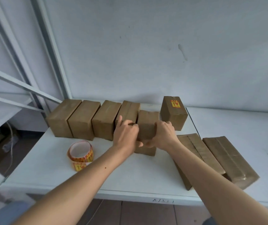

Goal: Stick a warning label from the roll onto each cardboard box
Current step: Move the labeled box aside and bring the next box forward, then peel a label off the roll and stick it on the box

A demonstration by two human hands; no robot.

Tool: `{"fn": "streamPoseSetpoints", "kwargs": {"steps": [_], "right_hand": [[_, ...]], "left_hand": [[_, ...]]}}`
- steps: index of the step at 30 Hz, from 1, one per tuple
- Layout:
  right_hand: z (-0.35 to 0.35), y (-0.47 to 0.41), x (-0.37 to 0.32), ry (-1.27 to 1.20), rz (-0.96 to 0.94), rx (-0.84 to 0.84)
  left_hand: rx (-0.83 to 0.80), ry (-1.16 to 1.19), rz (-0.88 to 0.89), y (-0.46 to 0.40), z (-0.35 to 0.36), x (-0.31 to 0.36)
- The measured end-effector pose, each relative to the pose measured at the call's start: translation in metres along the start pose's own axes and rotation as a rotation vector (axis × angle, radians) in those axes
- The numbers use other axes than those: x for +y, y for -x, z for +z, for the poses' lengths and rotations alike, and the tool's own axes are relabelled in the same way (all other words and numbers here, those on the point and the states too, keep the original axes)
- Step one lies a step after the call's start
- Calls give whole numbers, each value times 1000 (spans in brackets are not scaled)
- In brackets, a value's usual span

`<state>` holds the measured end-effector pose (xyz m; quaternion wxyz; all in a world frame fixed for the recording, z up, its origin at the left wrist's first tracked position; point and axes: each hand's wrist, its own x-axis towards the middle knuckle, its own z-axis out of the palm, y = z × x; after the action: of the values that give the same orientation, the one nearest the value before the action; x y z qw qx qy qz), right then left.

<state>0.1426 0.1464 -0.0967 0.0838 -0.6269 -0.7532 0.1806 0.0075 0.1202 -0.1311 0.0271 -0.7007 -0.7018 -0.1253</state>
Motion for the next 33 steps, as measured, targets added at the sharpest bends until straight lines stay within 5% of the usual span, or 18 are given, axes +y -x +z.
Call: {"fn": "streamPoseSetpoints", "kwargs": {"steps": [7,10,18,21,29,33], "right_hand": [[26,53,-5,-42,-30,36],[30,64,-10,-51,-14,49],[31,82,-30,73,-81,188],[35,83,-36,83,-107,223],[42,74,-41,56,-194,264],[43,66,-46,-27,-324,270]], "left_hand": [[127,170,-30,84,-3,-15],[40,233,-15,96,-8,-31],[-294,-157,-196,104,-28,-126],[-244,-201,-116,107,-24,-141],[-118,-14,33,89,-36,-135],[-143,287,0,73,-42,-123]]}}
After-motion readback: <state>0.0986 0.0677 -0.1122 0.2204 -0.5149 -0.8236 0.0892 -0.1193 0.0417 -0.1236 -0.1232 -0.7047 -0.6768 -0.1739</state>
